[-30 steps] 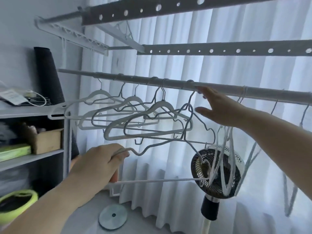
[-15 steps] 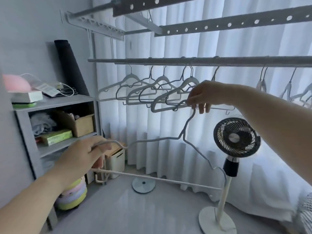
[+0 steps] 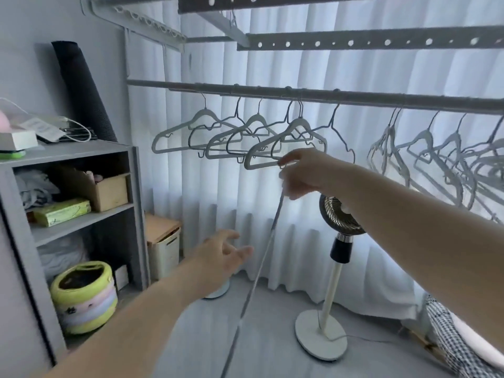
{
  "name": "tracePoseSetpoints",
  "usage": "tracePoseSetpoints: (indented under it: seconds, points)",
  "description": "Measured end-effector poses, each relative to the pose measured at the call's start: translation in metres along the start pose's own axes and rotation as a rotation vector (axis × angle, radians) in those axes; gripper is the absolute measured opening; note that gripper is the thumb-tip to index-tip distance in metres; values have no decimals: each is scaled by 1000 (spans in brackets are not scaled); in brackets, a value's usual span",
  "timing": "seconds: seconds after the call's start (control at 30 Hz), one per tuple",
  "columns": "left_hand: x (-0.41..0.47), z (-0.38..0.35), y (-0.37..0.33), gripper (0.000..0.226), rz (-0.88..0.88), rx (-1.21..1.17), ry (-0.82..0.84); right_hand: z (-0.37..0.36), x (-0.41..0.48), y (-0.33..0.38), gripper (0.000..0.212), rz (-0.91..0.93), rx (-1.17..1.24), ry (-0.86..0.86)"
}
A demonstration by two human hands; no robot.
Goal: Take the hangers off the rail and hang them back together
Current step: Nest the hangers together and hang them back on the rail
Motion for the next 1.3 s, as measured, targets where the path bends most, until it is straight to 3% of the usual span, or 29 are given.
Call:
tracePoseSetpoints:
  seconds: [0.07, 0.17, 0.3, 0.37, 0.5, 0.67, 0.9, 1.1, 1.3]
  points:
    - [3, -18, -9, 59, -13, -8, 119, 1, -1, -2, 8, -17, 85, -71]
    - [8, -34, -11, 64, -11, 111, 150, 7, 0, -8, 20, -38, 153, -176]
    - [16, -44, -11, 21, -79, 63, 142, 19, 1, -15, 21, -45, 235, -223]
    - [24, -45, -17, 15, -118, 25, 90, 28, 2, -16, 13, -38, 218, -208]
    - [45, -47, -35, 32, -127, -76, 74, 66, 11, -21, 12, -5, -46, -283]
    - [85, -50, -68, 25, -124, -224, 168, 135, 34, -33, 26, 61, -513, -469]
    - [148, -58, -129, 22, -129, -406, 191, 226, 73, -52, 33, 58, -778, -586]
    - [185, -66, -174, 23, -165, -486, 115, 272, 98, -58, 44, 83, -1103, -554]
    - [213, -83, -212, 22, -217, -419, 71, 297, 133, -69, 60, 108, -1181, -469]
Point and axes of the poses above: each hand's wrist, its own x-axis towards the middle knuckle, its own z-axis out of the back of the hand, y = z × x, the point moved 4 cm from there along x, towards the middle knuckle, and after that the axes turned 7 degrees about z, right-handed, at the moved point
